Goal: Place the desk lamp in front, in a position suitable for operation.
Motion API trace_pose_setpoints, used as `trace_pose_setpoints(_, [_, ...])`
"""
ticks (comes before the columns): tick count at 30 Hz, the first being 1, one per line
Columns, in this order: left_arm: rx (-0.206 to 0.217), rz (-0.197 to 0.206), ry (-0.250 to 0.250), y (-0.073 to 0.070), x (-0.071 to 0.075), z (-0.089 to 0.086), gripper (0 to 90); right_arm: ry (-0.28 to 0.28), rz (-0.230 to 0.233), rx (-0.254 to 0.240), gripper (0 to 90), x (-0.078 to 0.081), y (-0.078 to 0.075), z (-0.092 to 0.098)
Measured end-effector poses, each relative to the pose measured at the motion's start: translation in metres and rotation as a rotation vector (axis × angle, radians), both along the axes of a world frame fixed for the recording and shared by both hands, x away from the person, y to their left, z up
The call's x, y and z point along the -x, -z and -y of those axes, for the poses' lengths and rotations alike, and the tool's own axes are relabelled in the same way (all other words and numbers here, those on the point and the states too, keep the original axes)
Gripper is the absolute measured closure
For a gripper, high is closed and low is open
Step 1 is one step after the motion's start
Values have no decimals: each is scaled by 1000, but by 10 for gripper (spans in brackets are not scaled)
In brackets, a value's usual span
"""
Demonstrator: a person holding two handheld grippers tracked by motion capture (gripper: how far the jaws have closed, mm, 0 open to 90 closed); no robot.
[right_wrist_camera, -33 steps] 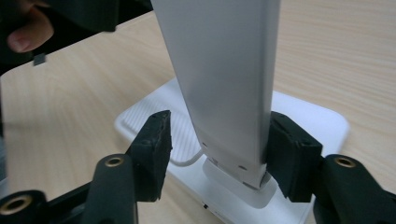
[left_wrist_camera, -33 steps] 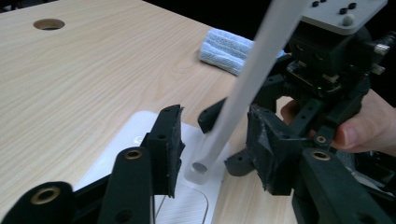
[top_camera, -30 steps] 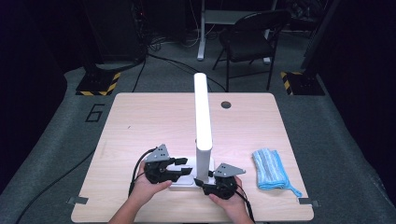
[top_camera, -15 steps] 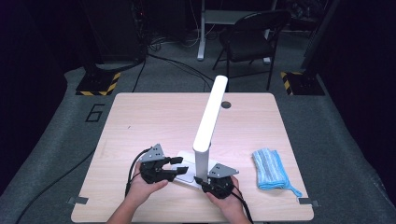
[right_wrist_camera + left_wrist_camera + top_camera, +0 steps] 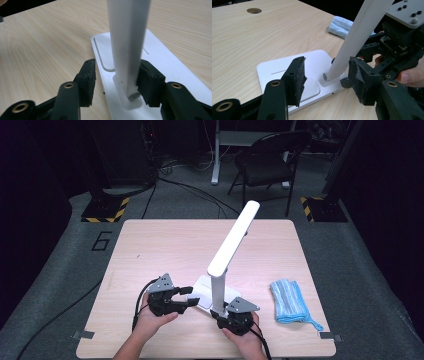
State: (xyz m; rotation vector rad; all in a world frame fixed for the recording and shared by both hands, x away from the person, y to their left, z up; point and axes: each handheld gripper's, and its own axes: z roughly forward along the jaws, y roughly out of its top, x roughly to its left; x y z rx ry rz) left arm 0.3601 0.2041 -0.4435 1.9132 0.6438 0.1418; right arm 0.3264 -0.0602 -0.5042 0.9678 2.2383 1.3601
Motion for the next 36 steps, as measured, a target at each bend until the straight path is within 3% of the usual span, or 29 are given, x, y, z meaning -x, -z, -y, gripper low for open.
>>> trace_pose_setpoints(2, [-8, -1, 10, -1, 0, 1, 467, 18, -2, -1, 577, 1, 0, 3])
trace_pose_setpoints(6, [-10, 7, 12, -3, 3, 3, 461, 20, -18, -30, 582, 3, 0, 10])
trace_pose_setpoints(10, [-22, 16, 7, -4, 3, 2, 454, 11, -6, -34, 681, 7, -2, 12])
trace_pose_setpoints(16, [-13, 14, 8, -7, 4, 1, 451, -11, -8, -55, 724, 12, -1, 1])
trace_pose_setpoints(20, [-9, 12, 13, -9, 5, 1, 435, -39, 44, -20, 747, 13, -1, -12])
trace_pose_setpoints(25, [3, 18, 14, -13, 8, 5, 399, -49, 68, -28, 742, 9, 3, -27])
trace_pose_setpoints(31, [22, 27, 3, -19, 14, 9, 350, -56, -2, -102, 700, 2, 6, -27])
trace_pose_setpoints(32, [12, 44, 7, -20, 14, 10, 347, -56, -5, -106, 700, 2, 7, -28])
trace_pose_setpoints(34, [14, 46, -5, -21, 16, 12, 346, -71, 14, -96, 697, 1, 7, -28])
trace_pose_setpoints(36, [9, 50, -12, -22, 16, 15, 346, -70, 5, -100, 693, 2, 7, -29])
